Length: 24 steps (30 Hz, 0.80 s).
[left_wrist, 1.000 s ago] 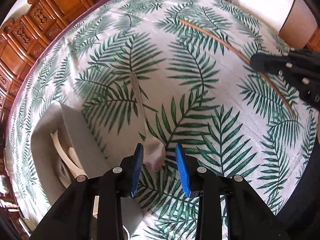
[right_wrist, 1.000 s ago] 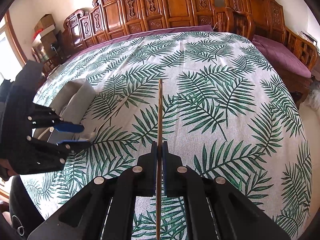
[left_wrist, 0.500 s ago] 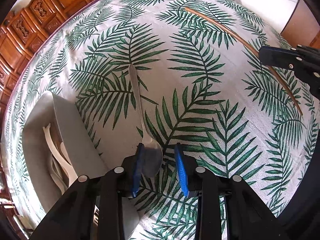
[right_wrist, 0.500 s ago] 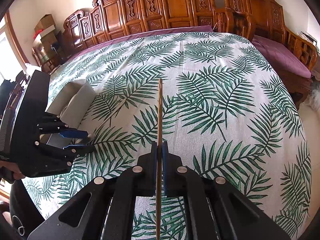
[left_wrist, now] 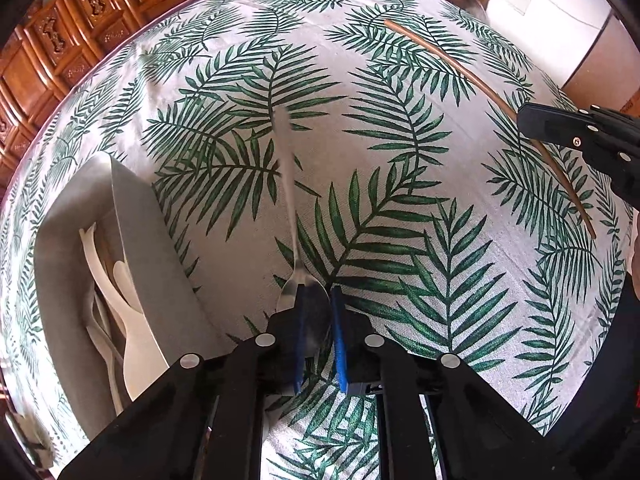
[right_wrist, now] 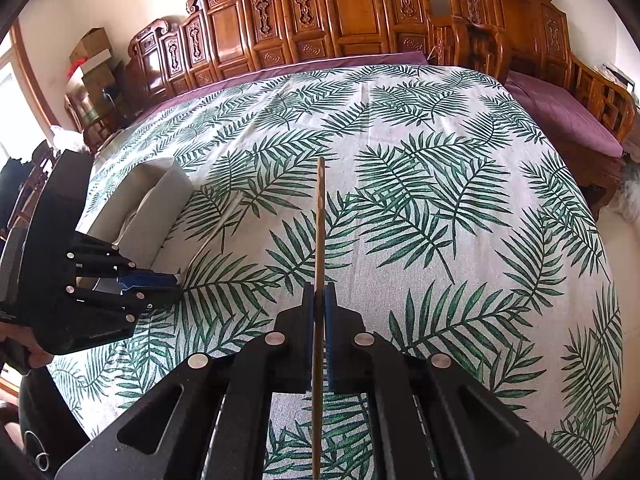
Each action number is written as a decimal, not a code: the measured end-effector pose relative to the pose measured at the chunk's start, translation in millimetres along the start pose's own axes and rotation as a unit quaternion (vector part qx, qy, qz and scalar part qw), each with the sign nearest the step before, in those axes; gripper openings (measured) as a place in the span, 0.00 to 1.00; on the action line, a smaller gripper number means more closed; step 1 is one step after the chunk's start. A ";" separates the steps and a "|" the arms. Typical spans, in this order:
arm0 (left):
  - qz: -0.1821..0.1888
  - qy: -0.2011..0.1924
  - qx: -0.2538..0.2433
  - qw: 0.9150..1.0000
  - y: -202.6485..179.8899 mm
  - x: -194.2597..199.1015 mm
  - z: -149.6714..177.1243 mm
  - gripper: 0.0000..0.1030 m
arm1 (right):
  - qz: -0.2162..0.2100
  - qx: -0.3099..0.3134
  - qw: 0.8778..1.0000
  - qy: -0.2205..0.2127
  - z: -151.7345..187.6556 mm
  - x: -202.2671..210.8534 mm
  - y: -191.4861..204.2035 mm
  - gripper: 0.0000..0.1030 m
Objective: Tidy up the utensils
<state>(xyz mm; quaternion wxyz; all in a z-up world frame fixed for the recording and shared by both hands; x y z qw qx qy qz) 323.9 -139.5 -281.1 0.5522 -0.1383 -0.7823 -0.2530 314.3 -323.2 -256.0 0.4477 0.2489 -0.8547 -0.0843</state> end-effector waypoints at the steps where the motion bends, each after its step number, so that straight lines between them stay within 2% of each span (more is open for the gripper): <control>1: 0.002 0.000 0.002 1.000 0.0 0.9 1.0 0.07 | 0.000 0.000 1.000 0.000 -0.3 0.2 0.6 0.06; 7: 0.003 -0.011 0.009 1.000 4.1 8.2 -3.4 0.01 | -0.001 0.003 1.000 -0.004 -2.6 2.5 3.0 0.06; 16: -0.005 -0.025 0.020 0.999 17.0 18.0 -12.6 0.00 | -0.001 0.003 1.000 -0.004 -2.7 3.2 3.4 0.06; 24: -0.013 -0.058 0.046 0.997 31.2 39.1 -15.6 0.00 | -0.005 0.003 1.000 0.000 -1.0 1.5 8.6 0.06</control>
Point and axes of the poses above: each gripper's, at about its wrist camera, not at the fingertips, and x roughly against the way its jaws point, y to its left, z to its underside, the point moved 4 cm from there along -x, roughly the way its jaws point, and after that the axes turned 12 degrees about -z, right-handed, at the moved point
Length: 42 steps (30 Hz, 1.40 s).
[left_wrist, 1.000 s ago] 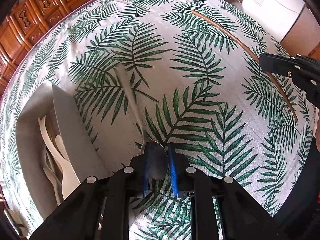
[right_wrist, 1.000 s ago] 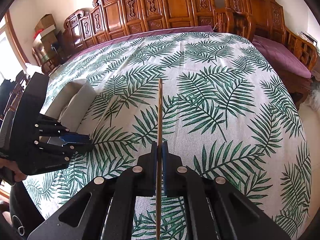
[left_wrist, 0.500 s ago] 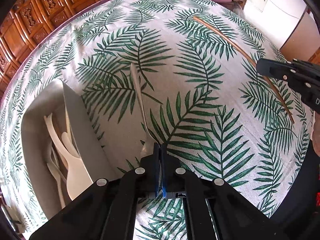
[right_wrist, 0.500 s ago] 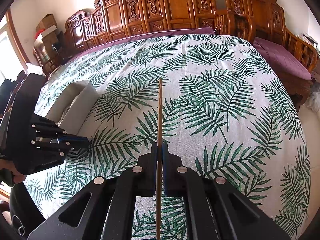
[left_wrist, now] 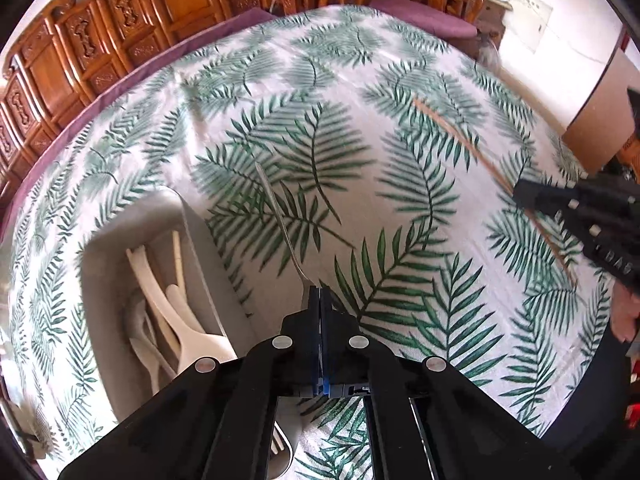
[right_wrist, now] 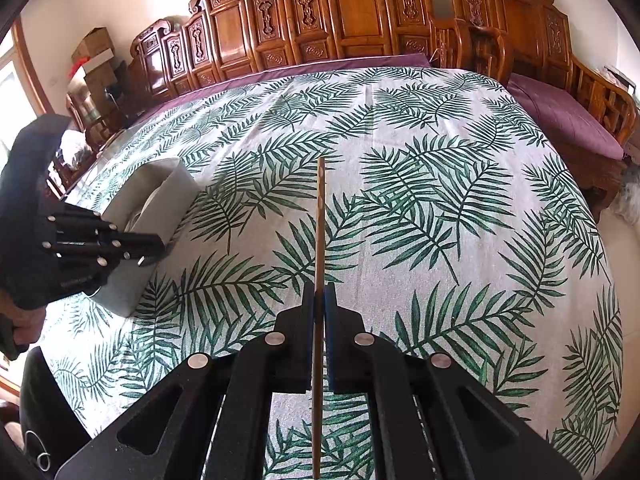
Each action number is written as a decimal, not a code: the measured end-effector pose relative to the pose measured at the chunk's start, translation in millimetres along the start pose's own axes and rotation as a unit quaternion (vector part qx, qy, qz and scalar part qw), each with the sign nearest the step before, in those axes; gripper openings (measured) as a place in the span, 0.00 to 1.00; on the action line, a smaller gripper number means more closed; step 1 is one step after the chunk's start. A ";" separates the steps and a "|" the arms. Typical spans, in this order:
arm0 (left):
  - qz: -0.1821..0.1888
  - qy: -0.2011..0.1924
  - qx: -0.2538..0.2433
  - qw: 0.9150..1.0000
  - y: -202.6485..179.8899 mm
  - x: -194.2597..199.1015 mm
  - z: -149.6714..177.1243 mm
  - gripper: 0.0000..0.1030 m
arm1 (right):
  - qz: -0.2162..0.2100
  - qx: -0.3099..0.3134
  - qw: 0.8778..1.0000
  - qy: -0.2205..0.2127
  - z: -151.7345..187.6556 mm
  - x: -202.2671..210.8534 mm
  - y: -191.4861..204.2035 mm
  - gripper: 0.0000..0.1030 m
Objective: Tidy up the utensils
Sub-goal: 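Lower the metal spoon into the tray while the right gripper lowers the chopstick in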
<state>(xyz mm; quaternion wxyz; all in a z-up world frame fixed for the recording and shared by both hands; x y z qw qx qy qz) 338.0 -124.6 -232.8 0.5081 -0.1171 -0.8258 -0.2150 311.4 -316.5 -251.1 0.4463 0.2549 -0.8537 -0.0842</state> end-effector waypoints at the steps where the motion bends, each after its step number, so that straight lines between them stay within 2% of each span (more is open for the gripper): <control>1: 0.000 -0.006 0.003 1.000 2.1 5.2 -2.0 0.00 | 0.000 0.002 1.000 0.000 -0.9 -0.2 2.8 0.06; 9: -0.002 -0.050 0.044 0.998 32.8 48.3 -5.8 0.00 | -0.027 0.024 0.999 -0.007 -22.8 -1.5 44.5 0.06; 14: -0.010 -0.061 0.082 0.995 64.4 67.8 9.1 0.00 | -0.059 0.032 0.998 -0.006 -37.3 -14.3 84.8 0.06; 21: -0.023 -0.048 0.137 0.989 106.8 49.6 43.9 0.00 | -0.112 0.027 0.993 0.007 -56.5 -48.4 151.2 0.06; 25: -0.024 -0.038 0.167 0.985 122.0 34.2 54.7 0.01 | -0.129 0.015 0.991 0.021 -63.3 -70.5 174.2 0.06; 30: -0.022 -0.044 0.199 0.979 135.5 36.6 72.1 0.03 | -0.138 -0.010 0.990 0.038 -67.1 -100.9 190.8 0.06; 32: -0.028 -0.051 0.208 0.976 141.2 43.7 78.8 0.11 | -0.143 -0.017 0.989 0.040 -68.6 -107.8 194.0 0.06; 36: -0.035 -0.061 0.225 0.972 151.2 58.9 91.5 0.19 | -0.140 -0.010 0.989 0.038 -75.8 -117.0 205.8 0.10; 37: -0.038 -0.063 0.229 0.971 153.9 62.8 94.5 0.24 | -0.140 -0.007 0.989 0.037 -77.8 -117.2 207.7 0.12; 42: -0.056 -0.082 0.237 0.966 161.0 90.2 109.4 0.41 | -0.128 0.004 0.991 0.024 -78.0 -96.5 213.8 0.14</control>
Point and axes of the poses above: each gripper's, at about its wrist camera, not at the fingertips, and x roughly against the way its jaws point, y to its left, z to its underside, the point moved 4 cm from there along -x, roughly the way its jaws point, and after that the axes turned 12 degrees about -z, right-handed, at the moved point
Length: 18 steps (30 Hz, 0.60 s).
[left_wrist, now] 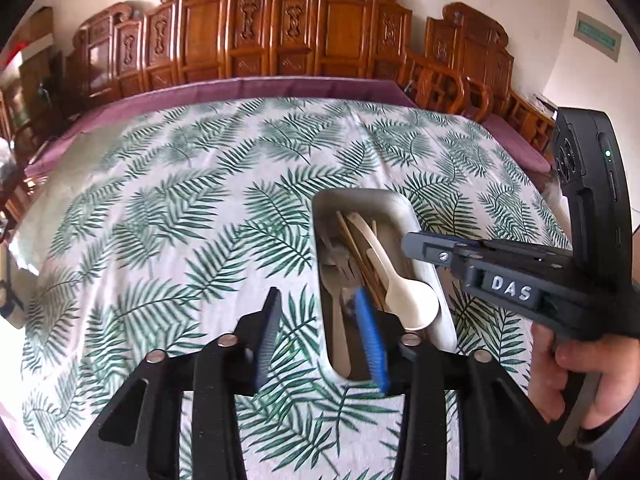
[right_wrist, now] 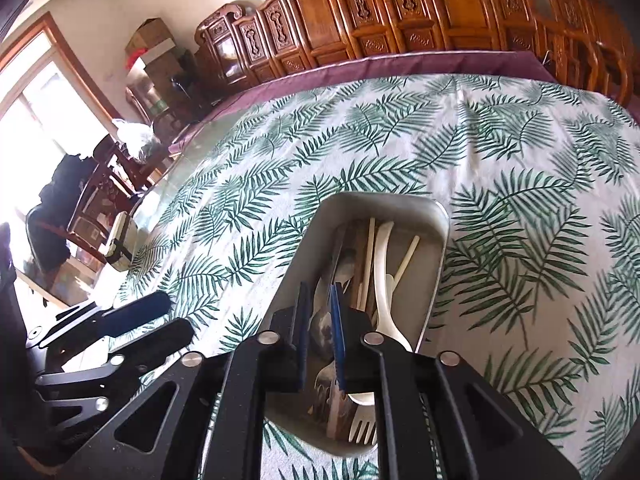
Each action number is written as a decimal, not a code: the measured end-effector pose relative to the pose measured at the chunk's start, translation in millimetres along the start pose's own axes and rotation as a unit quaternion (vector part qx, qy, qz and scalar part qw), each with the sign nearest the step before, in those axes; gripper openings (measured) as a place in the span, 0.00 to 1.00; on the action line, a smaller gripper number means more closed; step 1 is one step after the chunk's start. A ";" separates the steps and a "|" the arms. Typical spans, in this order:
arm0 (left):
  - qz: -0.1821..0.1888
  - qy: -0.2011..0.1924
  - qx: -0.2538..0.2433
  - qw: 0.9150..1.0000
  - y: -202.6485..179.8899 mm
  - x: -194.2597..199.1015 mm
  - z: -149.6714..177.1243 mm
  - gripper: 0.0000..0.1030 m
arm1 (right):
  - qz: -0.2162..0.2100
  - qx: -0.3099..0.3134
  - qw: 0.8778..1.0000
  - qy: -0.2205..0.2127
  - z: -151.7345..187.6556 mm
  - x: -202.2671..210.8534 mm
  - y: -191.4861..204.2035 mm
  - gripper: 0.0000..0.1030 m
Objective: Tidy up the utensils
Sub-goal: 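Open both grippers and lift them away from the tray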
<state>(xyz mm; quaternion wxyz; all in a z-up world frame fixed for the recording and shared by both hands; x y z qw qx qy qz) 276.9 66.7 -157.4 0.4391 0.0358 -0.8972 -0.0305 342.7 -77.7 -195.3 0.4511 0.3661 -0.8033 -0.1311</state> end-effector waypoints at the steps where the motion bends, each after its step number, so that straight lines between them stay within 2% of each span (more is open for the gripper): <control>1: -0.003 -0.004 0.001 1.000 1.8 4.1 0.5 0.50 | 0.001 0.004 1.000 -0.004 2.0 7.9 3.0 0.15; 8: -0.016 -0.040 0.005 0.999 1.7 44.7 7.5 0.83 | 0.024 0.038 0.998 -0.038 23.1 70.3 23.0 0.17; 11: -0.021 -0.051 0.004 0.998 -2.7 62.0 10.6 0.90 | 0.039 0.052 0.996 -0.053 33.2 95.7 28.9 0.26; 16: -0.031 -0.077 0.008 0.997 -11.5 90.1 14.3 0.92 | 0.093 0.073 0.989 -0.093 54.2 147.9 38.1 0.67; 18: -0.033 -0.091 0.007 0.995 -16.2 104.6 16.6 0.92 | 0.113 0.077 0.984 -0.110 61.4 169.0 40.8 0.76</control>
Point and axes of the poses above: each gripper's, at about its wrist camera, not at the fingertips, and x roughly against the way its jaws point, y to its left, z to its underside, the point moved 4 cm from there along -x, roughly the way its jaws point, and after that the axes turned 12 degrees about -z, right-handed, at the moved point
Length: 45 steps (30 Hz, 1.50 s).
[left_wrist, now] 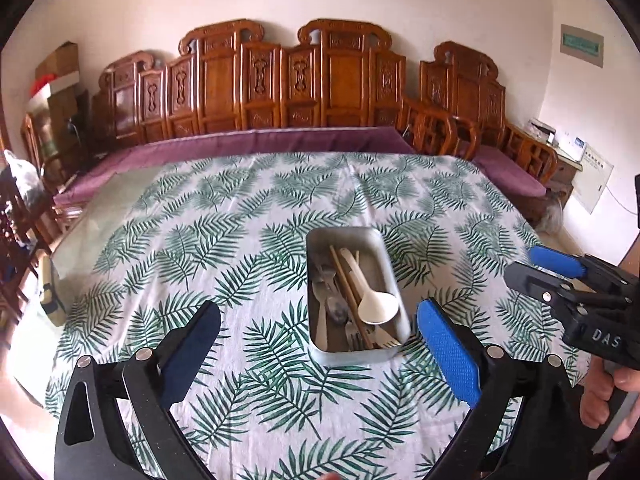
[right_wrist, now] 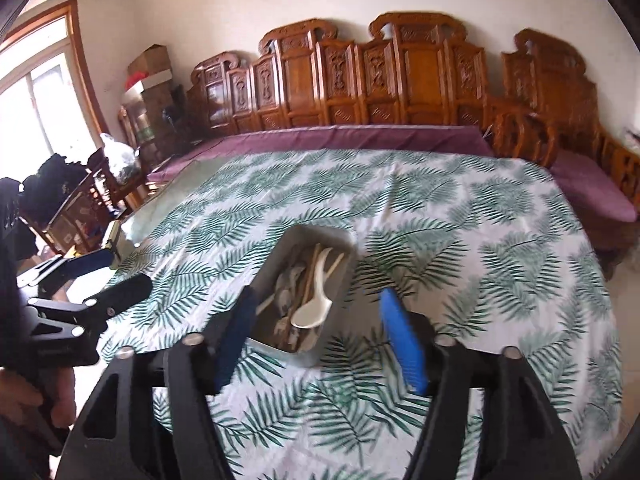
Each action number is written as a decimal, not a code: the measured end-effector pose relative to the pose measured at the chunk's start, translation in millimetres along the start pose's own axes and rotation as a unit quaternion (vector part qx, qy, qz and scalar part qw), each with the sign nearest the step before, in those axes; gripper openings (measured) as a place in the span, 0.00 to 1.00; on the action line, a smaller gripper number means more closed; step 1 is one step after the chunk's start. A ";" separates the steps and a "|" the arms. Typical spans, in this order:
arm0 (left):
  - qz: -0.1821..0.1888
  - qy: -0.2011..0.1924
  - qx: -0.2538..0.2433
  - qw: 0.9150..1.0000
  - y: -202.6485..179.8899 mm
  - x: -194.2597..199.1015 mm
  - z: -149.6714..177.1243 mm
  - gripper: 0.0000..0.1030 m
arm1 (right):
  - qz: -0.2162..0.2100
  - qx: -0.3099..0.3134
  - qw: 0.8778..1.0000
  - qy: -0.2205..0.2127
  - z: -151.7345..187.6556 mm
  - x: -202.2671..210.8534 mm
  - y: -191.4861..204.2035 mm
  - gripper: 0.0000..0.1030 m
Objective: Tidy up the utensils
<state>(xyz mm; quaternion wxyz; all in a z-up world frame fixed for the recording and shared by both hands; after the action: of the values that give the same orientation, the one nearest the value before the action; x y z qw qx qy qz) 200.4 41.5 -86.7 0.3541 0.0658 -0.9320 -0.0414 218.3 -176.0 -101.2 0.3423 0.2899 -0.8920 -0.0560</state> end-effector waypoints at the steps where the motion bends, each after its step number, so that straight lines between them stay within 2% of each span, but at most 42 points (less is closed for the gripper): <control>1: -0.002 -0.008 0.000 1.000 -2.5 8.8 0.0 0.92 | 0.007 0.001 1.000 -0.007 0.6 8.8 -0.5 0.81; 4: -0.007 -0.028 0.001 1.000 -9.9 32.6 -1.8 0.92 | 0.033 0.009 0.999 -0.034 2.8 39.5 -0.5 0.91; 7: -0.006 -0.044 0.008 0.999 -15.0 54.6 -3.6 0.92 | 0.054 0.012 0.997 -0.055 4.6 65.0 -0.3 0.97; 18: -0.015 -0.084 -0.002 0.996 -33.0 109.5 -2.0 0.92 | 0.082 0.018 0.990 -0.110 15.9 132.6 9.0 0.97; 27: -0.019 -0.091 0.007 0.996 -34.8 122.6 6.6 0.92 | 0.083 0.018 0.989 -0.124 20.1 148.0 12.2 0.97; 45: -0.019 -0.091 0.010 0.996 -36.8 125.5 10.7 0.92 | 0.082 0.014 0.988 -0.127 23.9 148.5 13.9 0.97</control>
<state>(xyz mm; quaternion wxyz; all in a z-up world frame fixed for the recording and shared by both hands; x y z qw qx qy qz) 103.8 -13.7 -17.2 0.2664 0.0827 -0.9593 -0.0446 107.5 -249.3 -29.3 0.2253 0.2109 -0.9498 -0.0522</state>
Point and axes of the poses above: each gripper's, at about its wrist camera, not at the fingertips, and x roughly against the way its jaws point, y to its left, z to its underside, the point moved 4 cm from there along -x, roughly the way its jaws point, and after that the axes turned 12 degrees about -z, right-handed, at the moved point
